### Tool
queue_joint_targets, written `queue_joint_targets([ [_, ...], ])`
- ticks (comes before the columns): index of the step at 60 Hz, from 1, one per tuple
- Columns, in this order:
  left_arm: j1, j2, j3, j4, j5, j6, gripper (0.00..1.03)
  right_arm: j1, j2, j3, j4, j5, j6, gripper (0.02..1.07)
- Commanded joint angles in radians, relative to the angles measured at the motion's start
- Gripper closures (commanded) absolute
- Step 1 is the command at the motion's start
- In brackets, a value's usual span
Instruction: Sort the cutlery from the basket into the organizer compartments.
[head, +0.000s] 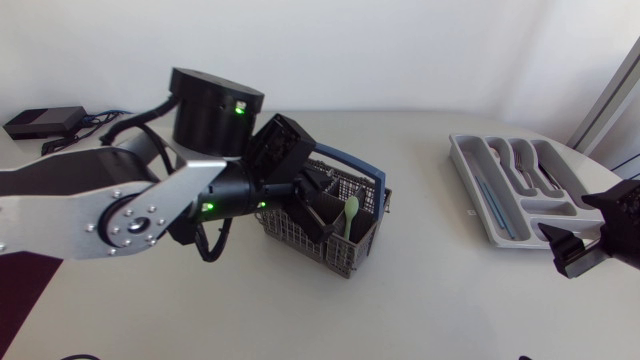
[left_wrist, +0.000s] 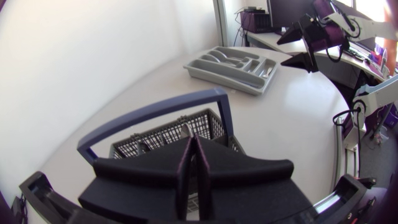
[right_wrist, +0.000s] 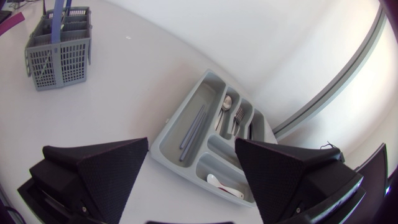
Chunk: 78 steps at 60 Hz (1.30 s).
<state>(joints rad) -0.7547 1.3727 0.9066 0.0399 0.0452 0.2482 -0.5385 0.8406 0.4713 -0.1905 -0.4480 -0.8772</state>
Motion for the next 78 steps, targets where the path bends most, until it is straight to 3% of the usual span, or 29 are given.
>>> queue_joint_targets([
  [1,-0.005,-0.073,-0.014,0.021,0.018,0.026,1.00,0.025,-0.011,0.020,-0.036,0.000,0.046,0.07],
  [19,0.006,-0.146,0.107,-0.077,0.225,-0.030,1.00,0.166,-0.009,0.181,-0.185,-0.021,0.193,0.07],
  [33,0.029,-0.086,0.183,-0.127,0.479,-0.150,1.00,0.256,-0.003,0.286,-0.365,-0.185,0.244,0.07],
  [41,0.060,-0.023,0.215,-0.129,0.627,-0.224,1.00,0.339,0.002,0.286,-0.403,-0.242,0.264,0.07],
  [58,0.097,0.126,0.265,-0.129,0.855,-0.282,1.00,0.417,0.084,0.306,-0.455,-0.485,0.262,0.07],
  [78,0.124,0.210,0.330,-0.115,1.007,-0.371,1.00,0.598,0.094,0.274,-0.425,-0.517,0.247,0.11],
])
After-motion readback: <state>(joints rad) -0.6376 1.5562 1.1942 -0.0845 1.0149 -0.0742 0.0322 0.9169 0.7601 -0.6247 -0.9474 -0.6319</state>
